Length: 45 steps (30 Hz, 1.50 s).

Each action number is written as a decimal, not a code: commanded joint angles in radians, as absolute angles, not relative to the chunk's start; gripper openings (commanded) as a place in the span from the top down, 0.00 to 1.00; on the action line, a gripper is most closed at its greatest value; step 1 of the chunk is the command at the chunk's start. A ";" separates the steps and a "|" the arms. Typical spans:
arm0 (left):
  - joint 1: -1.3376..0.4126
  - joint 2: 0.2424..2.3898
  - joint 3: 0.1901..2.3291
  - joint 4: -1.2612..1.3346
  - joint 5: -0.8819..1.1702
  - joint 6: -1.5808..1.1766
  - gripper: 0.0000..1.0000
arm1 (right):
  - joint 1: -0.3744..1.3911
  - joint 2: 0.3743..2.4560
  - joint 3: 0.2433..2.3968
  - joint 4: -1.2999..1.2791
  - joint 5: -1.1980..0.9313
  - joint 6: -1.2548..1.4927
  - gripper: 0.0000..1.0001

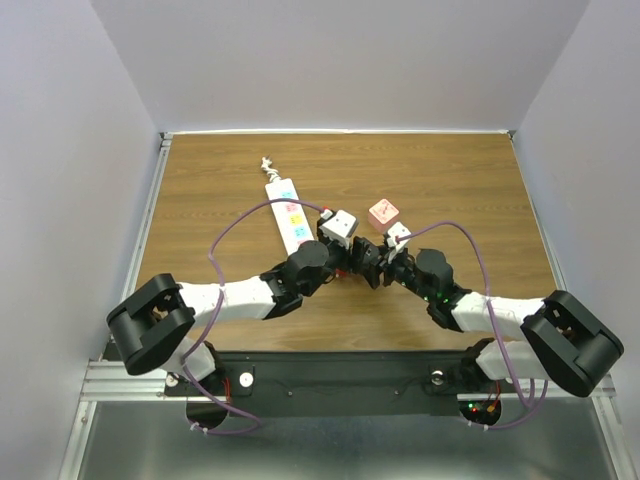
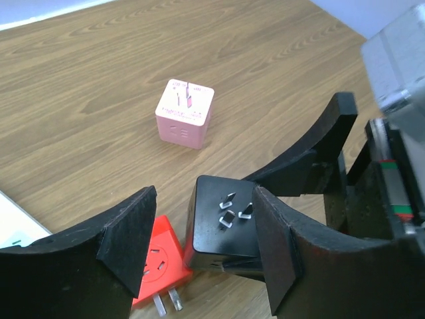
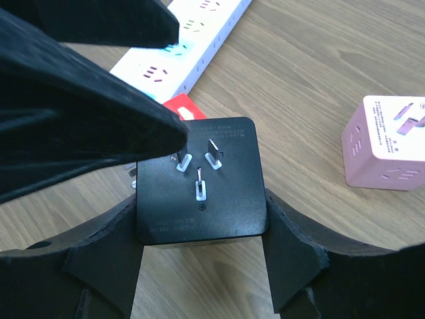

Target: Insert the plug

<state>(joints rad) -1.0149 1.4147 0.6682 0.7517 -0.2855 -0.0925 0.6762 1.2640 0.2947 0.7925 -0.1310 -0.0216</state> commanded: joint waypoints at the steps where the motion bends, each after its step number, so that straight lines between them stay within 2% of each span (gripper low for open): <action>1: -1.020 1.430 0.701 0.796 -0.291 -0.077 0.35 | 0.687 1.239 0.331 0.841 -0.132 -0.011 0.99; 4: -1.020 1.430 0.692 0.796 -0.287 -0.077 0.40 | 0.686 1.233 0.331 0.841 -0.130 -0.008 0.99; 13: -1.020 1.439 0.678 0.788 -0.267 -0.064 0.43 | 0.684 1.235 0.333 0.836 -0.130 -0.008 0.99; 20: -1.020 1.407 0.627 0.787 -0.288 -0.052 0.38 | 0.686 1.227 0.333 0.831 -0.121 -0.005 1.00; 25: -1.020 1.407 0.629 0.792 -0.233 -0.038 0.35 | 0.684 1.218 0.328 0.833 -0.155 -0.003 1.00; 39: -1.020 1.488 0.686 0.827 -0.210 -0.005 0.36 | 0.686 1.236 0.333 0.830 -0.198 -0.006 0.99; 43: -1.020 1.503 0.695 0.844 -0.218 -0.005 0.44 | 0.686 1.238 0.331 0.828 -0.215 -0.008 1.00; 44: -1.020 1.503 0.692 0.851 -0.216 0.021 0.56 | 0.686 1.239 0.333 0.827 -0.216 -0.009 1.00; 45: -1.020 1.503 0.692 0.862 -0.204 0.025 0.61 | 0.686 1.242 0.333 0.827 -0.216 -0.009 1.00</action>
<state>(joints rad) -1.0157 1.5040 0.6487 0.7795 -0.2089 -0.0189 0.6739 1.2457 0.2947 0.7509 -0.1635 -0.0071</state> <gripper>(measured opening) 0.457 0.676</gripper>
